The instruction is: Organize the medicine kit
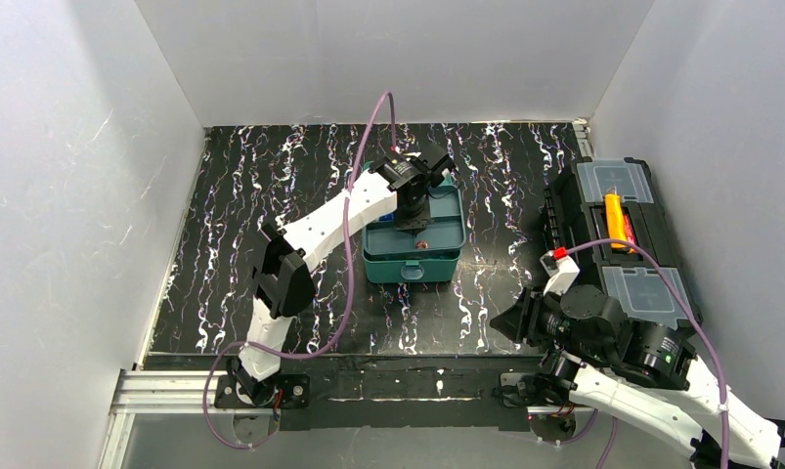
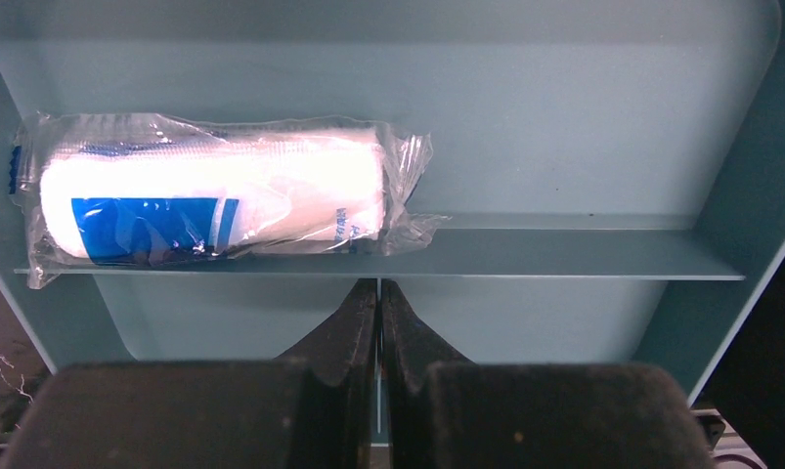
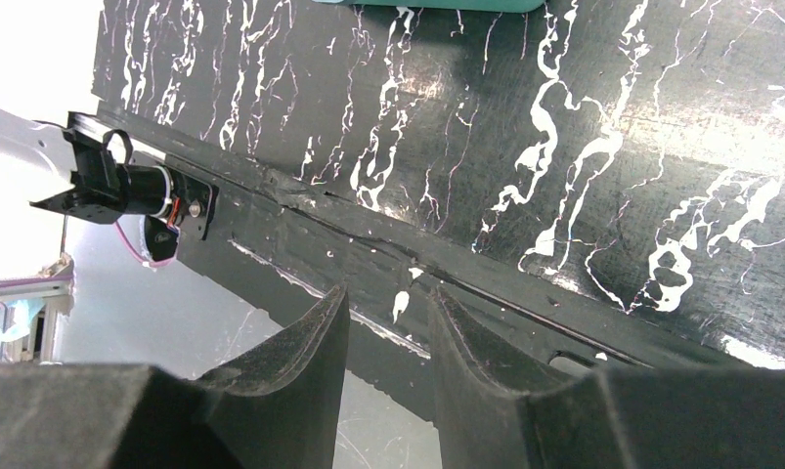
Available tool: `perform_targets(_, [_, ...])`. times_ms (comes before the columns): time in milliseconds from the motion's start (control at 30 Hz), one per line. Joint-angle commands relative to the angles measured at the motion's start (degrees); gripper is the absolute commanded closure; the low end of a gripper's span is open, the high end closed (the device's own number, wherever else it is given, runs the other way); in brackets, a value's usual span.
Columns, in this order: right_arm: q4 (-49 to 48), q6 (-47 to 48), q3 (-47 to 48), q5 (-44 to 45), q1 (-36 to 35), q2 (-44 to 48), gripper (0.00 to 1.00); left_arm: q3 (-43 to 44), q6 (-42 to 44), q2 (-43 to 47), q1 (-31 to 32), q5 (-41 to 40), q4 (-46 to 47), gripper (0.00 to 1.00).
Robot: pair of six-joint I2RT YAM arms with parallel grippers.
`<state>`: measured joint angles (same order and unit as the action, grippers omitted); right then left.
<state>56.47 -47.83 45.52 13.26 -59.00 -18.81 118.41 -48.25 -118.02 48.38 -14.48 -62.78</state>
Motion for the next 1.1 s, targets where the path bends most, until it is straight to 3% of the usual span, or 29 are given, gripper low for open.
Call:
perform_targets(0, [-1.3, 0.6, -0.5, -0.7, 0.0, 0.1, 0.57, -1.1, -1.1, 0.8, 1.1, -2.6, -0.7, 1.00])
perform_targets(533, [-2.7, 0.8, -1.5, -1.8, 0.0, -0.8, 0.57, -4.9, -1.1, 3.3, 1.5, -5.5, -1.7, 1.00])
perform_targets(1067, [-3.2, -0.4, -2.2, -2.6, 0.0, -0.8, 0.57, -12.2, -1.1, 4.5, 1.4, -2.8, 0.5, 1.00])
